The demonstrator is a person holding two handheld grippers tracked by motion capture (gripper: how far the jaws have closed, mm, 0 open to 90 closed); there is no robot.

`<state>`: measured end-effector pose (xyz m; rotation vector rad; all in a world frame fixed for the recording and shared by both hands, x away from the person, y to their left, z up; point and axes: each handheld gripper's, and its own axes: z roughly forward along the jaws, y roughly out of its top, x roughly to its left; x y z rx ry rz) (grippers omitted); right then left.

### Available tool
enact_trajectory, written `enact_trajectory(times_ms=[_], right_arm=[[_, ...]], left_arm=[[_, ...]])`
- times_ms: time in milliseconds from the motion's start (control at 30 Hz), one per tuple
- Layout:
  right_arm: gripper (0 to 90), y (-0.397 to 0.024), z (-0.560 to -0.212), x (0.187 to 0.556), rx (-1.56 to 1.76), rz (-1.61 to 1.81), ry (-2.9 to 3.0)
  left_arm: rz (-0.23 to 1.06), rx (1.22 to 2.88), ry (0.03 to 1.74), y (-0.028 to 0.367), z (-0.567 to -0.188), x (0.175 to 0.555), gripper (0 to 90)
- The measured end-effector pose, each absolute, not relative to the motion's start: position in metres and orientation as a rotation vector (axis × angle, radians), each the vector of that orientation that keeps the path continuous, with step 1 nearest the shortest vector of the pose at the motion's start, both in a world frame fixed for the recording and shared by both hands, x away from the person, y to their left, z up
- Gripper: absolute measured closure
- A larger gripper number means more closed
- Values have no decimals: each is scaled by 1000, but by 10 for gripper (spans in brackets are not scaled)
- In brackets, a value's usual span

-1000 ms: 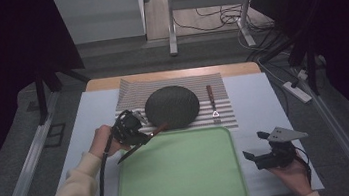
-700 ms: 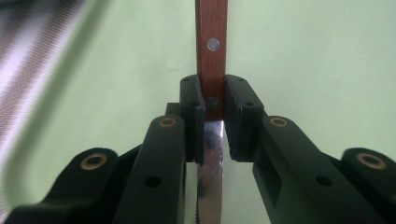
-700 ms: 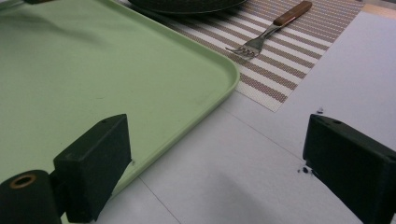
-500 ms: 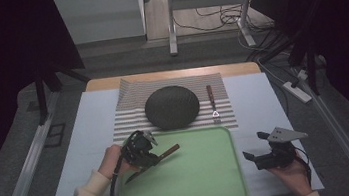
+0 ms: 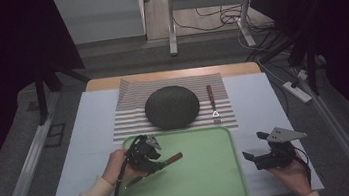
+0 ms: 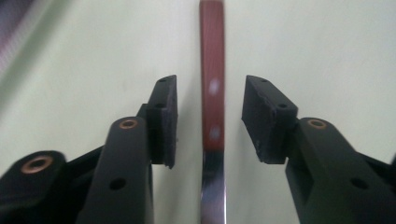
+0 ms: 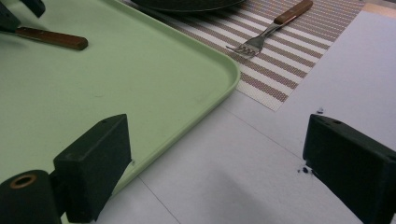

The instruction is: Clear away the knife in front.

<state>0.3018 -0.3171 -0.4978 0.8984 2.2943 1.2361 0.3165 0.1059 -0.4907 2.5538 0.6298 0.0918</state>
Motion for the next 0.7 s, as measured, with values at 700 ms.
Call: enact_trajectory(times_ms=[700], right_arm=[[78,-318,-497,298,896,1224,2288]], left_arm=[[29,2554,515,58,-509,349,887]])
